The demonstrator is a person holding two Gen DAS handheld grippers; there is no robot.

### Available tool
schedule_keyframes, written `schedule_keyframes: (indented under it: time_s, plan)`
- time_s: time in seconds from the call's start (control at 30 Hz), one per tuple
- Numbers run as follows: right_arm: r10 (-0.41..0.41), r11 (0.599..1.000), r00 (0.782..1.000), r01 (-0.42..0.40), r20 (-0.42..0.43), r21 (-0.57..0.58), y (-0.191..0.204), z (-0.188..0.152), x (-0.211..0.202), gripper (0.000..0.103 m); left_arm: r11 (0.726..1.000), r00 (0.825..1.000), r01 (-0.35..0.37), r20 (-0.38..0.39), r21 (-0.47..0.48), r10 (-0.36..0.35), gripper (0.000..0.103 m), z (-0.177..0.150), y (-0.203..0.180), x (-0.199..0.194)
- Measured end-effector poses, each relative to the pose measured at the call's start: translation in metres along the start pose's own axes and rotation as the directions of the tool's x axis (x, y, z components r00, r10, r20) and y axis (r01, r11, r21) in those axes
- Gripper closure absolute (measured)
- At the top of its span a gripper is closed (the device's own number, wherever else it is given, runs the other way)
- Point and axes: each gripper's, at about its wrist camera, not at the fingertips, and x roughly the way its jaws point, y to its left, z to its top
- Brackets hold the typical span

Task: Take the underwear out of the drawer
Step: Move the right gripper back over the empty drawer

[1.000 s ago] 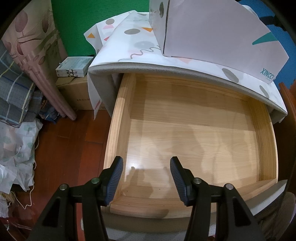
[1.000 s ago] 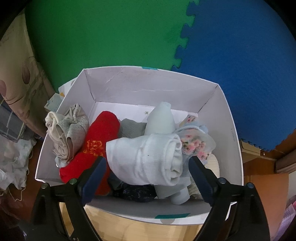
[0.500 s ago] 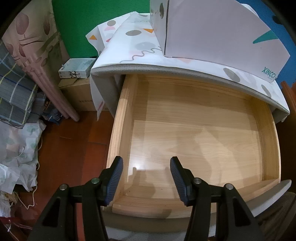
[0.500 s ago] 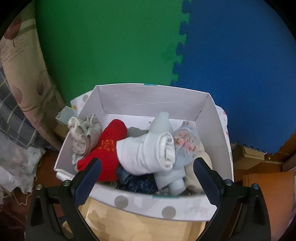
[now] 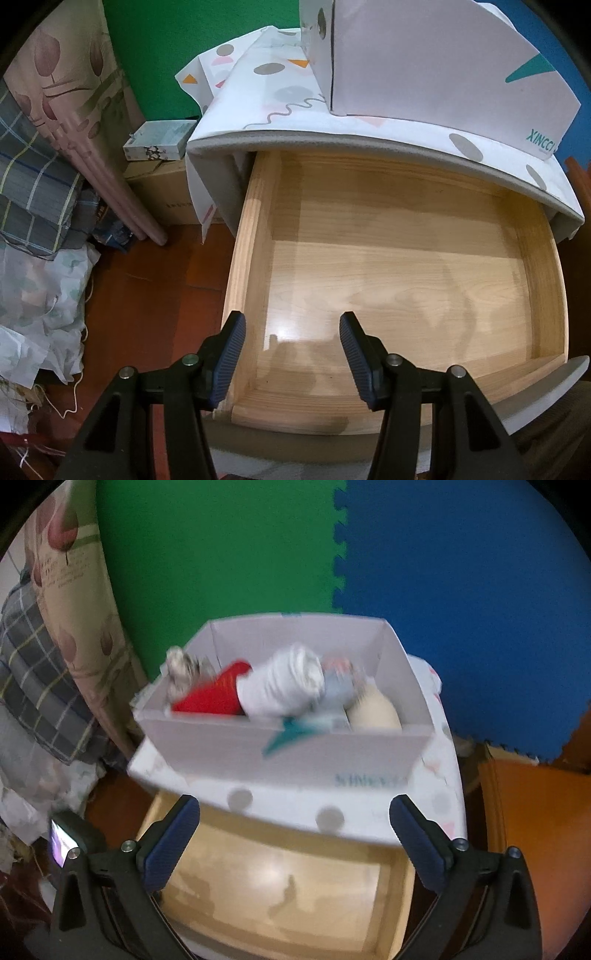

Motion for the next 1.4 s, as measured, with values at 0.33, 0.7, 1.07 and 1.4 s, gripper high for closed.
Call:
schedule_keyframes:
  time_s: [0.33,0.7,1.07,1.4]
  plan:
    - [-0.009,0.997,0.998,0.015,-0.066,0.077,-0.012,-0.104,0.022,0.001,1.0,0.996,-0.017,0.082,-0.013,0.018,0.049,-0.007,-0.001,-0.022]
    - [-0.031,0.997,0.995,0.037,-0.095,0.068,-0.02,-0.156,0.037,0.001,1.0,0.995,-0.001,0.096,0.01,0.0,0.049,-0.026,-0.014,-0.034]
    - [-0.008,0.994,0.998,0.015,-0.064,0.108,-0.029,-0.159,0.03,0.001,0.999,0.995,0.0,0.103,0.048,-0.005,0.049,-0.038,-0.03,-0.037]
    - [-0.024,0.997,0.997,0.029,-0.077,0.067,-0.021,-0.16,0.034,0.001,0.998,0.995,0.015,0.102,0.057,-0.02,0.049,-0.038,-0.031,-0.037]
